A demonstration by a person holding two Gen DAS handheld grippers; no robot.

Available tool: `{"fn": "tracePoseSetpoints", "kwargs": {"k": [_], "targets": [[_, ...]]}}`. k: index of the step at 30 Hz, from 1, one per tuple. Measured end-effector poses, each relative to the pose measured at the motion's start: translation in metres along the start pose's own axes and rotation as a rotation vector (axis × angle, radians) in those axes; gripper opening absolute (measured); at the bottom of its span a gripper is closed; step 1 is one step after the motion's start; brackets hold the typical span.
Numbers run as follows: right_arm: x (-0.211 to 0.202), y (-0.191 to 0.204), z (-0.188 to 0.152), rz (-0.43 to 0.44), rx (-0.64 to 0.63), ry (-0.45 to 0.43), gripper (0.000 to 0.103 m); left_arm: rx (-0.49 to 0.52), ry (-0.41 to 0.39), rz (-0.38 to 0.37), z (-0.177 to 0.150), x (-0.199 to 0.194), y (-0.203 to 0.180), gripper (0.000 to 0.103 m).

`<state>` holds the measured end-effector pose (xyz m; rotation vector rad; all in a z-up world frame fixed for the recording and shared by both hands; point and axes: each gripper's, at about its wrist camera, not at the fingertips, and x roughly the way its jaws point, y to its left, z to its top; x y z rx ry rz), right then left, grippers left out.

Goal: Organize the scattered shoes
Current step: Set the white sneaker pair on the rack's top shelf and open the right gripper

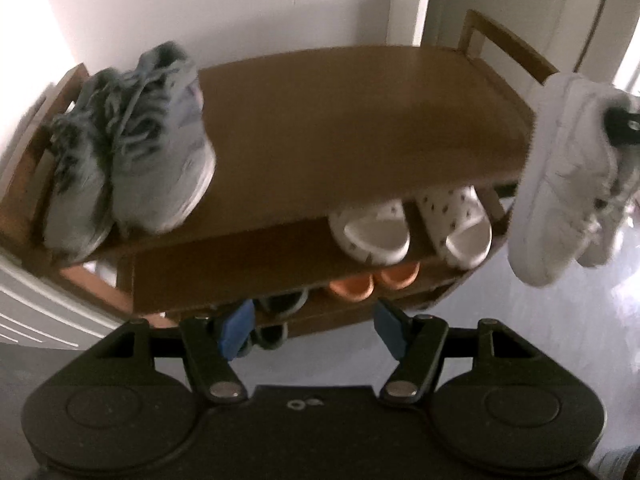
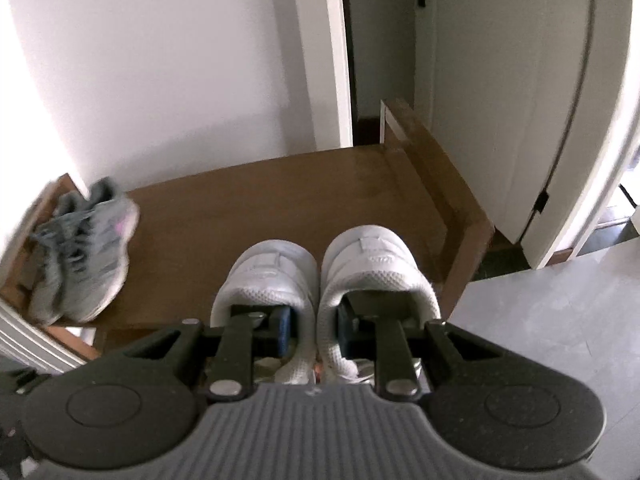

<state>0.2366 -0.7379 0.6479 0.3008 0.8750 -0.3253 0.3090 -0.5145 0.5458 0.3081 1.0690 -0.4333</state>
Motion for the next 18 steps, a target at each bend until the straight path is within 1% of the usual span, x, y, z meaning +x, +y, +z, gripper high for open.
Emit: {"fn": "tracePoseSetpoints", "kwargs": {"k": [4, 5, 8, 10, 13, 15, 17, 18], "targets": [[0.056, -0.012, 0.045, -0.015, -0.026, 0.064, 0.025, -0.03, 0.001, 0.034, 0.021, 0.015, -0.007, 0.067], [0.067, -0.013, 0.053, -0.023, -0.03, 0.074, 0.022, -0.034, 0.006, 0.034, 0.026, 0.019, -0.008, 0.067], [0.105, -0.018, 0.074, -0.055, -0.043, 0.097, 0.023, -0.043, 0.02, 0.038, 0.04, 0.03, -0.014, 0.067], [0.12, -0.019, 0.08, -0.062, -0.045, 0.118, 0.022, -0.049, 0.031, 0.044, 0.051, 0.038, -0.02, 0.067], [0.143, -0.019, 0.088, -0.072, -0.057, 0.159, 0.023, -0.077, 0.056, 0.025, 0.065, 0.051, -0.025, 0.067], [0.149, -0.018, 0.091, -0.07, -0.066, 0.176, 0.023, -0.085, 0.056, 0.027, 0.072, 0.056, -0.027, 0.067], [0.154, -0.018, 0.092, -0.059, -0.076, 0.196, 0.027, -0.089, 0.053, 0.032, 0.077, 0.059, -0.029, 0.067], [0.155, -0.017, 0.093, -0.068, -0.081, 0.196, 0.034, -0.092, 0.051, 0.032, 0.079, 0.06, -0.029, 0.067]]}}
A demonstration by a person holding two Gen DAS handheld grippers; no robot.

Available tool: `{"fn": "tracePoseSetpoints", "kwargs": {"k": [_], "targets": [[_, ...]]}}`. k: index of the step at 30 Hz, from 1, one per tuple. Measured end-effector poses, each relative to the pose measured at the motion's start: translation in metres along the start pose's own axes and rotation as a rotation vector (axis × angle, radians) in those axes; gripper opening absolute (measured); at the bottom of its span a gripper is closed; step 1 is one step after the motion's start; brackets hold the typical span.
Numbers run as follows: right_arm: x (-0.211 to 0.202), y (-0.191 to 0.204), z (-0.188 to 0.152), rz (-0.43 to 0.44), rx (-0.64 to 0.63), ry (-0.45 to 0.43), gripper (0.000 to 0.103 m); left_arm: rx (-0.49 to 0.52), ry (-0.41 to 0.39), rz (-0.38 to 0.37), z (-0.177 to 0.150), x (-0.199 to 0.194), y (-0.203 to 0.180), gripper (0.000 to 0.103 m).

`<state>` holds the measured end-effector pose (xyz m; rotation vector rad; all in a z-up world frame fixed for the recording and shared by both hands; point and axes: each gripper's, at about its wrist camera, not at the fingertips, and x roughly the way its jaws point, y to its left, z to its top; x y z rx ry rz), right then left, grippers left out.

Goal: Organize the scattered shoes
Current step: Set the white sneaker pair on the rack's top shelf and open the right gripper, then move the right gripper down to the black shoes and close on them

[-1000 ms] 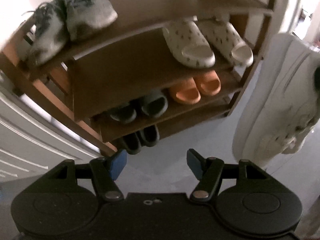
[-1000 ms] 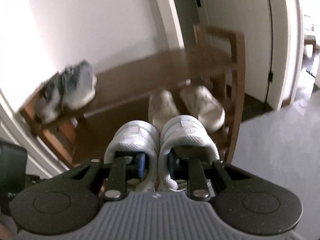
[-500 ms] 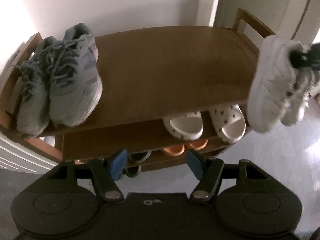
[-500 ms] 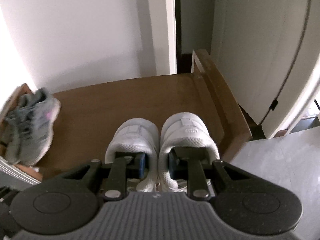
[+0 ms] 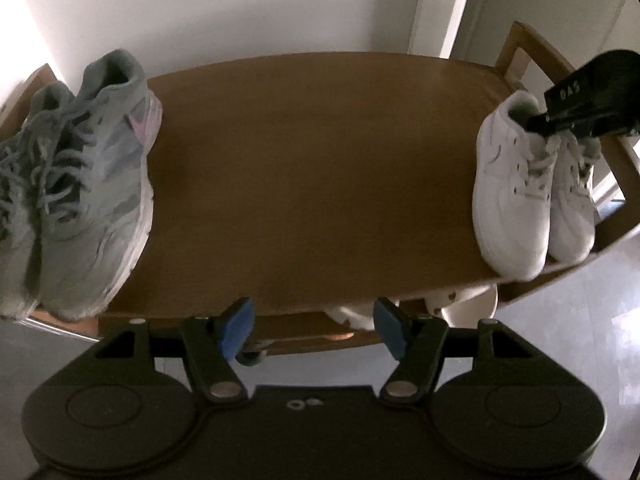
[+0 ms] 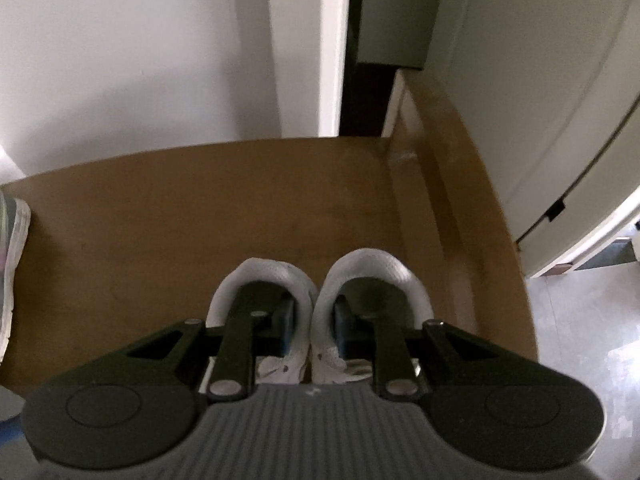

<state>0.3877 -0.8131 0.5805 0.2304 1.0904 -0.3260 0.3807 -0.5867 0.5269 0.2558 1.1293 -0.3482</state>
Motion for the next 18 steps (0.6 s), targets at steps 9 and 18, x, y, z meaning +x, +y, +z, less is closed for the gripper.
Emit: {"fn": "tracePoseSetpoints", "kwargs": {"k": [9, 18], "targets": [[-0.068, -0.018, 0.014, -0.012, -0.018, -0.089, 0.08, -0.002, -0.021, -0.002, 0.004, -0.005, 0.003, 0.067], [-0.218, -0.006, -0.189, 0.203, 0.056, -0.475, 0.094, 0.069, -0.096, -0.007, -0.065, -0.043, 0.03, 0.067]]}}
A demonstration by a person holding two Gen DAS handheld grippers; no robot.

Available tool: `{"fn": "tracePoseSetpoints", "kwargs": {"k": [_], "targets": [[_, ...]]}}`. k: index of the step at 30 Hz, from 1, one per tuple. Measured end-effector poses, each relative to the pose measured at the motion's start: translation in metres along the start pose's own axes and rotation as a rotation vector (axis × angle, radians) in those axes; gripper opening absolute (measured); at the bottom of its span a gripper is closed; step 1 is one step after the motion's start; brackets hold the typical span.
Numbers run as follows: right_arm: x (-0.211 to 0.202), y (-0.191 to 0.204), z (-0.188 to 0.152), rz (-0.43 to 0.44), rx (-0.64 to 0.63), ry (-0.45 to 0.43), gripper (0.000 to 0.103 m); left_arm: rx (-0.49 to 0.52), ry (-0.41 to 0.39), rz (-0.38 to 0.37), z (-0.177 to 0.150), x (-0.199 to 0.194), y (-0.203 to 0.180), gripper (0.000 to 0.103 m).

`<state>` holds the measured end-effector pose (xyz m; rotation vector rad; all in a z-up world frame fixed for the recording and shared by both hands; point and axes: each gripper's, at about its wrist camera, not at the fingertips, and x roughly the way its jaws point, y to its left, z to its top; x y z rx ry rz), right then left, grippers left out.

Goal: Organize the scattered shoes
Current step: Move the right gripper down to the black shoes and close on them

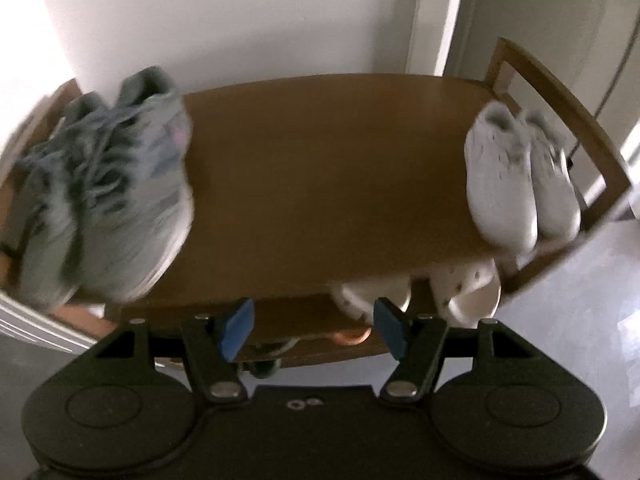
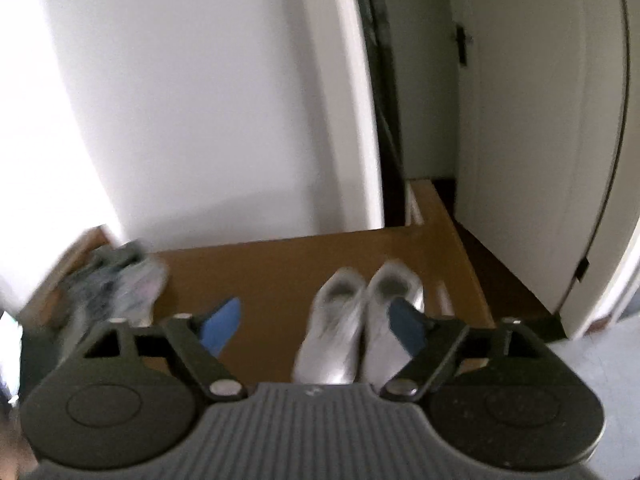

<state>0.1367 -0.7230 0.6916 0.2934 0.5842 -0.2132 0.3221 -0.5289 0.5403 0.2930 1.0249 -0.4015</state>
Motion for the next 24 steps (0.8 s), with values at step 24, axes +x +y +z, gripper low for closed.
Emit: {"fn": "tracePoseSetpoints", "kwargs": {"k": [24], "targets": [[-0.035, 0.036, -0.544, -0.219, -0.109, 0.605, 0.092, 0.13, 0.192, 0.183, -0.386, 0.13, 0.047, 0.067]]}}
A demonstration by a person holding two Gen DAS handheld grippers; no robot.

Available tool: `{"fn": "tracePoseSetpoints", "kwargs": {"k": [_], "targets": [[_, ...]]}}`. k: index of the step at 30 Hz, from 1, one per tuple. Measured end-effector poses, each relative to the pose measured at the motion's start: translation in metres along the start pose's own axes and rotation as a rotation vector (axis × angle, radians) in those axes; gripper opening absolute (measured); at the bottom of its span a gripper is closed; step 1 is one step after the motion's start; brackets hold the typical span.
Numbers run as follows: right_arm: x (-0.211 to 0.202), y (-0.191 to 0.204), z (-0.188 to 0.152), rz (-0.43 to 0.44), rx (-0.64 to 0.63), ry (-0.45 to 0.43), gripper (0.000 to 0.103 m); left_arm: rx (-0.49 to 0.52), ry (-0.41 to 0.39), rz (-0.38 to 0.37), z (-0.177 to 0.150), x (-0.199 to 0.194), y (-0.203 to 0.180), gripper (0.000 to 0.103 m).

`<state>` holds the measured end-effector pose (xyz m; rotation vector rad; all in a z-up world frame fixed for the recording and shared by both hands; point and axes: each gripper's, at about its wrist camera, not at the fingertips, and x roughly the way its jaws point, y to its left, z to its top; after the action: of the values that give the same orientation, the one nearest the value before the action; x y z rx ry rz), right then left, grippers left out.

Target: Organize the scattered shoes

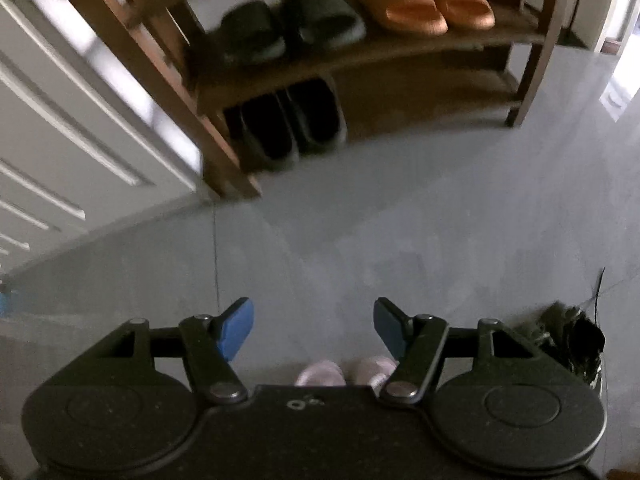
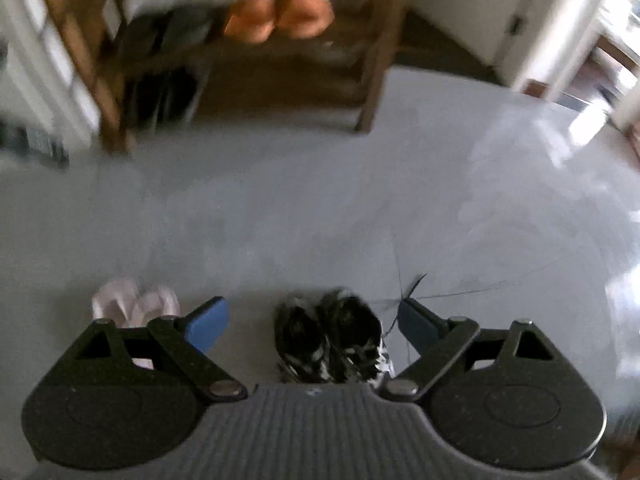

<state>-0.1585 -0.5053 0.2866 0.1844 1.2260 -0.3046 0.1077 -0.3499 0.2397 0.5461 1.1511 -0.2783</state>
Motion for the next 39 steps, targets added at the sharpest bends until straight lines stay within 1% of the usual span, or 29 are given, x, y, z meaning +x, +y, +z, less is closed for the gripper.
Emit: {"fn": "tracePoseSetpoints", "kwargs": {"k": [1, 3, 5, 7, 10, 13, 17, 19, 20, 22, 23, 25, 26, 27, 28, 31, 36, 39], "targets": [[0.025, -0.003, -0.004, 0.011, -0.053, 0.027, 0.092, -0.005, 0.004, 0.008, -0.006, 0.001, -0.01, 0.067], [0.046, -0.009, -0.005, 0.027, -0.08, 0.038, 0.092, -0.024, 0.015, 0.011, -0.012, 0.002, -0.026, 0.067], [0.088, -0.023, -0.01, 0.074, -0.104, 0.058, 0.092, -0.056, 0.022, 0.003, -0.016, 0.007, -0.039, 0.067], [0.119, -0.03, -0.013, 0.09, -0.131, 0.078, 0.092, -0.102, 0.016, -0.012, -0.016, 0.016, -0.059, 0.067], [0.167, -0.034, -0.02, 0.096, -0.157, 0.104, 0.092, -0.123, -0.003, -0.011, -0.019, 0.028, -0.077, 0.067], [0.214, -0.029, -0.031, 0.126, -0.145, 0.148, 0.092, -0.121, -0.014, -0.014, -0.028, 0.05, -0.101, 0.067], [0.267, -0.013, -0.046, 0.115, -0.218, 0.176, 0.092, -0.118, 0.021, -0.046, -0.042, 0.077, -0.121, 0.067], [0.29, -0.01, -0.051, 0.084, -0.23, 0.197, 0.092, -0.114, 0.035, -0.051, -0.047, 0.086, -0.126, 0.067], [0.296, -0.011, -0.052, 0.068, -0.223, 0.207, 0.089, -0.113, 0.042, -0.054, -0.05, 0.091, -0.129, 0.067], [0.315, -0.018, -0.054, 0.049, -0.157, 0.256, 0.074, -0.119, 0.068, -0.065, -0.057, 0.099, -0.132, 0.067], [0.324, -0.022, -0.055, 0.055, -0.123, 0.294, 0.061, -0.123, 0.076, -0.069, -0.059, 0.102, -0.133, 0.067], [0.335, -0.027, -0.057, 0.065, -0.081, 0.346, 0.061, -0.13, 0.086, -0.073, -0.06, 0.104, -0.133, 0.067], [0.337, -0.028, -0.057, 0.069, -0.076, 0.356, 0.057, -0.136, 0.09, -0.074, -0.059, 0.105, -0.132, 0.067], [0.336, -0.026, -0.056, 0.08, -0.087, 0.36, 0.039, -0.142, 0.095, -0.075, -0.059, 0.106, -0.131, 0.067], [0.335, -0.021, -0.055, 0.099, -0.109, 0.364, 0.034, -0.148, 0.099, -0.076, -0.058, 0.107, -0.13, 0.067], [0.333, -0.013, -0.055, 0.097, -0.157, 0.357, 0.032, -0.162, 0.101, -0.079, -0.053, 0.104, -0.131, 0.067], [0.336, -0.029, -0.059, 0.128, -0.046, 0.332, 0.03, -0.164, 0.056, -0.083, -0.041, 0.096, -0.134, 0.067], [0.328, -0.035, -0.063, 0.13, 0.006, 0.297, 0.029, -0.162, 0.028, -0.08, -0.033, 0.09, -0.133, 0.067]]}}
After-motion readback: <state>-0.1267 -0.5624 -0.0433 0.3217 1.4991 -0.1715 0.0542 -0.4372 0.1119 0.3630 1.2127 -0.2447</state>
